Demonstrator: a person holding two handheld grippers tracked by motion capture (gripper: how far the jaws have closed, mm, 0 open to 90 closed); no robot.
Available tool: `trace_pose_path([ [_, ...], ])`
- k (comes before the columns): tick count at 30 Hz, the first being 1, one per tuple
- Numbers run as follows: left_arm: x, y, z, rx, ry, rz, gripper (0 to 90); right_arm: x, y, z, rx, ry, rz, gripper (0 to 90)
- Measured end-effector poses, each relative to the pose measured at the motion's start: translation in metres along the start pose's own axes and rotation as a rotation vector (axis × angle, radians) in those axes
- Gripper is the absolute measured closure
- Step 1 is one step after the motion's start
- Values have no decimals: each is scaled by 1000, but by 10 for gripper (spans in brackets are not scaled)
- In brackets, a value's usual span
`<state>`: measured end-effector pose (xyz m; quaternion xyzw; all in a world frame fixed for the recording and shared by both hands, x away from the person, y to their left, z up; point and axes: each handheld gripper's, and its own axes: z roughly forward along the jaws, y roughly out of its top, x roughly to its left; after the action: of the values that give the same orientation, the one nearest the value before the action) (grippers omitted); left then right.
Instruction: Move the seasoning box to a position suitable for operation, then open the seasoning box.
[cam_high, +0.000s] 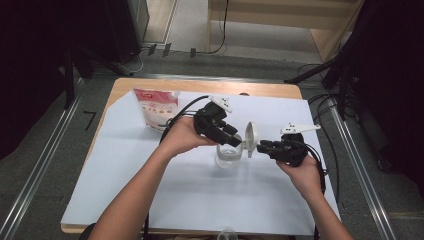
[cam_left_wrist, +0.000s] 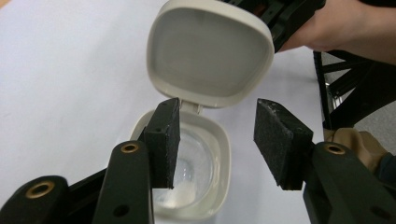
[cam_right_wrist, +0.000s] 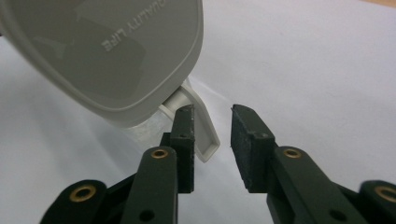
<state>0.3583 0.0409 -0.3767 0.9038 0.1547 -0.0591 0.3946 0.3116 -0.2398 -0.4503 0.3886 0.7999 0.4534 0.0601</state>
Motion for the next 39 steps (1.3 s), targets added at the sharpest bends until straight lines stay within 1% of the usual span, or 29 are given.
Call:
trace_pose_path([
  [1, 0, -3, -3, -11, 5, -9, 543, 0, 0, -2, -4, 1, -1, 679],
  [2, 1, -5, -5, -22, 15, -14, 569, 0, -2, -6, -11, -7, -15, 662],
  [3, 1, -7, -8, -26, 16, -21, 569, 0, -2, -6, -11, -7, -15, 662],
  [4, 0, -10, -11, -49, 4, -18, 571, 1, -3, -7, -11, -6, -10, 650],
  [5, -1, -13, -14, -72, 10, -9, 583, 1, -4, -9, -15, -7, -4, 640],
  [6, -2, -15, -16, -83, 12, -13, 590, 2, -5, -11, -16, -2, -1, 638],
  [8, -3, -20, -19, -73, 33, -23, 594, 5, -7, -16, -24, 1, -3, 628],
  [10, -3, -24, -21, -71, 30, -32, 595, 9, -9, -19, -28, 4, -20, 619],
  [11, -3, -26, -22, -67, 40, -35, 599, 11, -10, -20, -31, 3, -29, 614],
  [12, -3, -28, -23, -70, 44, -37, 597, 13, -11, -21, -31, 9, -28, 606],
  [15, -4, -33, -28, -70, 70, -30, 591, 19, -13, -22, -22, 9, -46, 573],
  [18, -6, -39, -33, -79, 75, -12, 611, 25, -17, -23, -8, 10, -59, 549],
  [19, -6, -41, -34, -79, 86, -14, 615, 27, -18, -23, -3, 7, -63, 542],
  [20, -7, -43, -36, -74, 93, -24, 617, 28, -20, -23, -1, 3, -67, 536],
  [22, -6, -47, -40, -82, 100, -37, 617, 30, -22, -23, 4, 0, -78, 527],
  [23, -6, -49, -41, -81, 111, -41, 615, 30, -23, -23, 8, -2, -79, 527],
  [24, -5, -51, -43, -81, 114, -52, 608, 30, -23, -22, 10, -3, -78, 526],
  [25, -4, -53, -44, -73, 116, -73, 597, 30, -23, -21, 9, -2, -78, 525],
  [26, -3, -54, -45, -56, 115, -97, 585, 29, -23, -20, 4, 1, -79, 526],
  [28, 0, -58, -46, -46, 108, -140, 565, 28, -22, -19, 5, 3, -77, 527],
  [29, 3, -60, -47, -38, 101, -153, 550, 28, -22, -18, 10, 3, -70, 527],
  [30, 4, -62, -47, -41, 82, -162, 531, 28, -22, -16, 11, 5, -72, 527],
  [32, 6, -65, -49, -37, 94, -154, 487, 28, -22, -14, 18, 9, -69, 528],
  [33, 6, -67, -50, -33, 98, -153, 474, 28, -22, -13, 16, 11, -76, 527],
  [36, 7, -70, -55, -31, 106, -146, 460, 27, -21, -11, 17, 12, -84, 528],
  [39, 9, -75, -61, -53, 119, -152, 449, 27, -20, -11, 18, 9, -89, 529],
])
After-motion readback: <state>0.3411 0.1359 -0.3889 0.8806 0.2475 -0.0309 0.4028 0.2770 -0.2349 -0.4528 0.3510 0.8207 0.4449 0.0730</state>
